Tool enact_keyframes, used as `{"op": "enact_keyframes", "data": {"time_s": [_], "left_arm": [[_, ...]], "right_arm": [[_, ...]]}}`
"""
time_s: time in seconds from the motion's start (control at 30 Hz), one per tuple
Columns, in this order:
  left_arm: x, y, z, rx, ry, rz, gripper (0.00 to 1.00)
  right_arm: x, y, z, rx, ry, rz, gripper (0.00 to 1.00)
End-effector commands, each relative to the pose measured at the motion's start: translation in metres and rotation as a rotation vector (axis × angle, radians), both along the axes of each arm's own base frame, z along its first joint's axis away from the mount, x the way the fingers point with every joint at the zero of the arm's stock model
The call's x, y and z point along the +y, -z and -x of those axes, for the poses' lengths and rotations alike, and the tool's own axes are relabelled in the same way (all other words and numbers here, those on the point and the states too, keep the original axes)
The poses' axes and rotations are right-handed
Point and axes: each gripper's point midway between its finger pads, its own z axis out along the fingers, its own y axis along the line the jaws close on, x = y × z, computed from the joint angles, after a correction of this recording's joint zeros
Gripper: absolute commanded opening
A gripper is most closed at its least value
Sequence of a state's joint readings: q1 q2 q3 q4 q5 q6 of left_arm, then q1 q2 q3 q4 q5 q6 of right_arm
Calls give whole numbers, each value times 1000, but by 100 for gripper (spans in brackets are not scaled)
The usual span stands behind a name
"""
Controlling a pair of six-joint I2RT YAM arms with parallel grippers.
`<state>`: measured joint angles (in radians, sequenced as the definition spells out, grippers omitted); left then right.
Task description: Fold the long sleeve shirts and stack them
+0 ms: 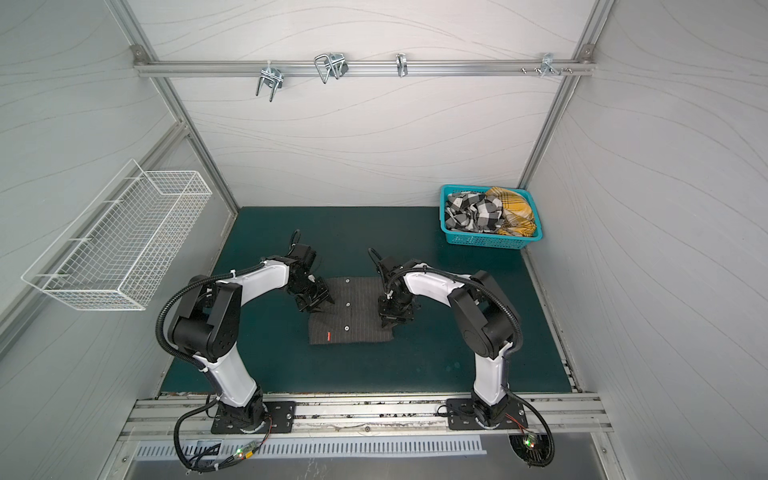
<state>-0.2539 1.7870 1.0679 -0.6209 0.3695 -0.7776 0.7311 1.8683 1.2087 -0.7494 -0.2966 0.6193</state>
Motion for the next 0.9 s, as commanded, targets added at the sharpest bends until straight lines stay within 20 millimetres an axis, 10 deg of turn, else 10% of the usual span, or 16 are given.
{"op": "enact_keyframes", "data": {"time_s": [0.0,0.4,0.87], "left_arm": [[1,22,5,24,9,-16,44],[-12,-103,-3,-244,97,20,54],[-13,-42,70,-87,113,75,43]], "right_arm": [[-11,1,8,14,7,54,23],[-1,-70,1,-204,-66,4,25],[32,-39,21,-111,-88,-99,28]]}}
